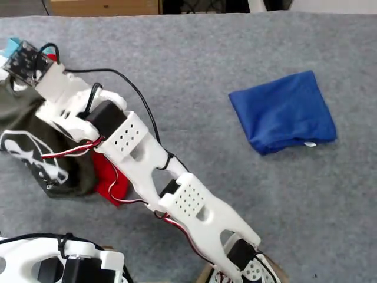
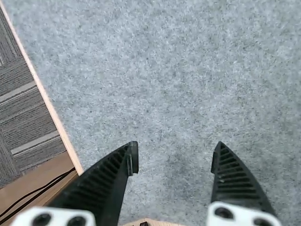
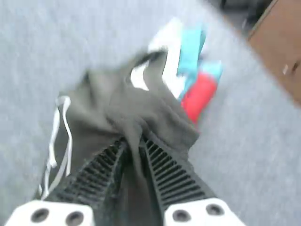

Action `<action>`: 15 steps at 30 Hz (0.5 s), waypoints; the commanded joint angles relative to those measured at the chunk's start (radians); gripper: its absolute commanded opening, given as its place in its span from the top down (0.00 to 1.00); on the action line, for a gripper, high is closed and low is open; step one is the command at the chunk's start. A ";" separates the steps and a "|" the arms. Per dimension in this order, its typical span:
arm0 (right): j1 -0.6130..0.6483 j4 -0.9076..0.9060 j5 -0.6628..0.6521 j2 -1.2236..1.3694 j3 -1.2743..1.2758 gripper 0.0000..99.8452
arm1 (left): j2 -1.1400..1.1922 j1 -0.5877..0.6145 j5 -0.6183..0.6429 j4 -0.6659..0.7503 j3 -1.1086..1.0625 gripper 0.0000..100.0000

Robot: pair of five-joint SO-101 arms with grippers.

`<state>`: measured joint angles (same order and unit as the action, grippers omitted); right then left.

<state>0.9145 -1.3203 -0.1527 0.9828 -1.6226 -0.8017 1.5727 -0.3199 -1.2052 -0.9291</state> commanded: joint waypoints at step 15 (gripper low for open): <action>0.028 0.473 -0.008 -0.173 -0.050 0.99 | -0.015 0.008 -0.003 -0.043 0.005 0.74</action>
<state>0.9221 -0.9244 -0.1527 0.9214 -1.6226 -0.8017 1.5727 -0.3199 -1.2206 -0.9291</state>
